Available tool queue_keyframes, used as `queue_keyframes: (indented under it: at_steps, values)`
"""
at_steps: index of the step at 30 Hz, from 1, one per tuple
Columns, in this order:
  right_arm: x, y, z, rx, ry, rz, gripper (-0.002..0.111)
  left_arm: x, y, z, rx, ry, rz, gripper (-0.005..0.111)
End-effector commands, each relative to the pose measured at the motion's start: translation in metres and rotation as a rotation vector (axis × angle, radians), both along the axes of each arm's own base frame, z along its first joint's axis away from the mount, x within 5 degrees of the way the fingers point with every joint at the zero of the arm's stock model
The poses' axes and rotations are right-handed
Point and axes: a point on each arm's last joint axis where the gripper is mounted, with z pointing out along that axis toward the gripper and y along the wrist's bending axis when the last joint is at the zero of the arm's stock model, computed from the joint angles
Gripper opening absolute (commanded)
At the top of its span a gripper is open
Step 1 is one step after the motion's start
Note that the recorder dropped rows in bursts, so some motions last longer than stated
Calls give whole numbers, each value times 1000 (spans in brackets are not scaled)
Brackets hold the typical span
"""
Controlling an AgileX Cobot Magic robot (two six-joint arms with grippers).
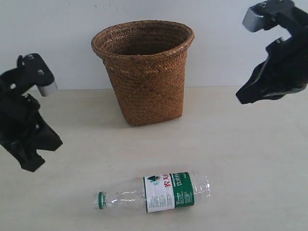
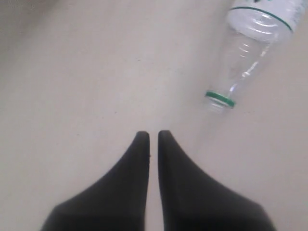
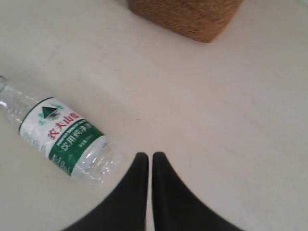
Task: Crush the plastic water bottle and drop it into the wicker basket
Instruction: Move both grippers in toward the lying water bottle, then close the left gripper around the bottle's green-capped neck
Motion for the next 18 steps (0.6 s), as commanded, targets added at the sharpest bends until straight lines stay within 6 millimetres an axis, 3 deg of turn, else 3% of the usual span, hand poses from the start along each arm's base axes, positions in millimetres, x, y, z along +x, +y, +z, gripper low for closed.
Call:
queue_keyframes:
  at_steps: [1,6,10,11,13,18]
  values:
    - [0,22,-12,-17,49,140,0,-5,-20,-7,30,17,-163,5]
    - [5,46,-29,-35,176,252,0,-8,-37,-20,44,27,-325,6]
    - [10,57,-46,-48,220,275,0,-6,-43,-38,41,93,-440,32]
    - [11,59,-52,-55,235,280,0,-6,-46,-44,34,104,-509,48]
    - [14,60,-59,-60,254,279,0,-4,-52,-55,2,118,-580,62]
    - [20,62,-69,-55,271,266,0,6,-55,-83,29,147,-589,67]
